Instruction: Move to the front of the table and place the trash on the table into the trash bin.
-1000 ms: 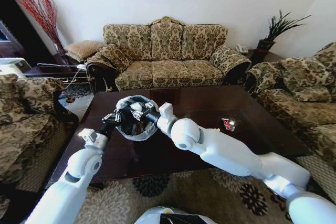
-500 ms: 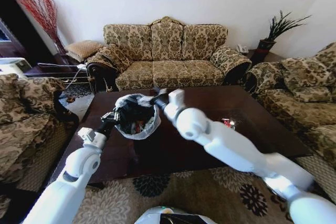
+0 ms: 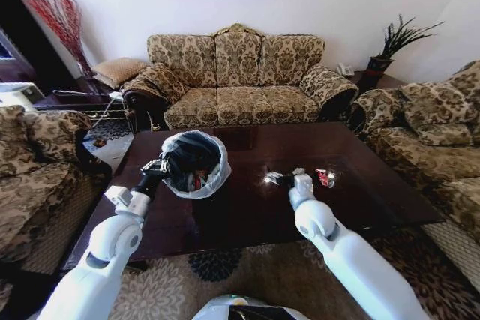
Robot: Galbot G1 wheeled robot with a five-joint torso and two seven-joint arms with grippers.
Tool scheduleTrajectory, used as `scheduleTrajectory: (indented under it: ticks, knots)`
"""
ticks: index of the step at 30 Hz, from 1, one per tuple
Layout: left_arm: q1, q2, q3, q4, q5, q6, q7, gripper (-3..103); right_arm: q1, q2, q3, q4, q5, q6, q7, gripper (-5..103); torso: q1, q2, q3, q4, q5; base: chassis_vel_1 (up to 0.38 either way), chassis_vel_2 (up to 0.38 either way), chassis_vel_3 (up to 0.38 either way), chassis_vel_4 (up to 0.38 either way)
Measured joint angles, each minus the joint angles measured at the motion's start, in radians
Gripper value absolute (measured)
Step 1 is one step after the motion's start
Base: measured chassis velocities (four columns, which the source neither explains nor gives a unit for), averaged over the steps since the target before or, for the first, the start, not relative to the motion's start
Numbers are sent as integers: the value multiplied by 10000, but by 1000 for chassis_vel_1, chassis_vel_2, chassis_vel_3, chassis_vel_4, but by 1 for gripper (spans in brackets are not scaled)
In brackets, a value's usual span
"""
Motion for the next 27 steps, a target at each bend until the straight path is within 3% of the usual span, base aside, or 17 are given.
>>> scheduleTrajectory:
  ticks: [12, 17, 19, 27]
  knots:
    - [88, -128, -31, -157, -3, -133, 73, 3, 35, 260, -194, -766, -678, 377, -227, 100, 0, 0, 0, -3, -1, -241, -229, 229, 226]
    - [72, -114, 43, -260, 0, -156, 114, 3, 162, 772, -382, -1621, -446, 972, -358, 100, 1, 0, 0, -6, 6, -147, -152, 126, 108]
    - [63, -76, 128, -260, 7, -156, 151, 3, 317, 1091, -659, -2335, -433, 1630, -521, 100, 0, 0, 0, -3, 1, -2, -33, 17, -1]
    - [168, -51, 110, -332, 44, -156, 143, 3, 700, 2007, -915, -3820, -598, 2210, -587, 100, 1, 0, 1, 13, -5, 39, 35, -15, -11]
